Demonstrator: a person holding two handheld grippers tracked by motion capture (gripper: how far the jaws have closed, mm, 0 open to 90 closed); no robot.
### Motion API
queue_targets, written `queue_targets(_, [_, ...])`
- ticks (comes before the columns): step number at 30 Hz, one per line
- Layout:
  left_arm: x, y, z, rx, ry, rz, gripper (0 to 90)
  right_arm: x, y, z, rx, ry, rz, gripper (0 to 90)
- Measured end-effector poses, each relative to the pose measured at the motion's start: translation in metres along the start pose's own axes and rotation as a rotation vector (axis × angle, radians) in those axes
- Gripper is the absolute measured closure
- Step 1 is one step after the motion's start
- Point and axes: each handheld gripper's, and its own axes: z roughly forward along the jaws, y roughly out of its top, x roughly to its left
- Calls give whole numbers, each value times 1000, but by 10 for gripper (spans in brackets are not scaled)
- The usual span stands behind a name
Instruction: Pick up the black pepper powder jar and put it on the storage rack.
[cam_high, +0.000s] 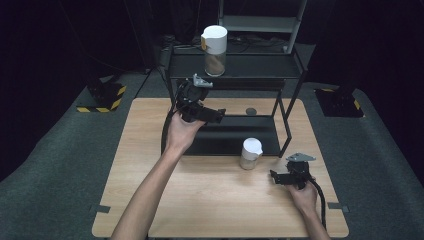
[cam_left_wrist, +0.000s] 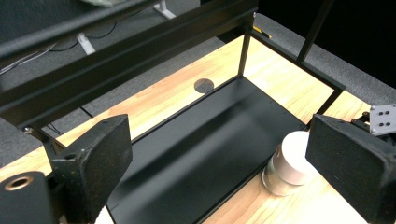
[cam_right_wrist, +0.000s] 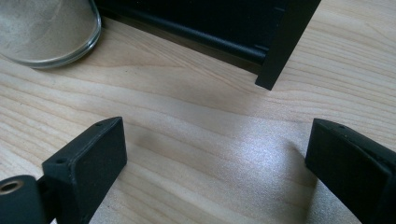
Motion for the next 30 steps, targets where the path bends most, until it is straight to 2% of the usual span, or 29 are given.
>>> queue_targets(4, [-3, -5, 4, 9, 5, 9, 74, 0, 0, 0, 0, 0, 0, 47])
queue_targets(9, [-5, -16, 10, 19, -15, 7, 74, 0, 0, 0, 0, 0, 0, 47])
queue_targets(17, [-9, -29, 15, 21, -6, 16, 73, 0, 0, 0, 0, 0, 0, 47])
queue_targets(20, [-9, -35, 16, 22, -23, 9, 73, 0, 0, 0, 0, 0, 0, 47])
queue_targets(30, [-15, -53, 25, 40, -9, 22, 72, 0, 0, 0, 0, 0, -1, 47])
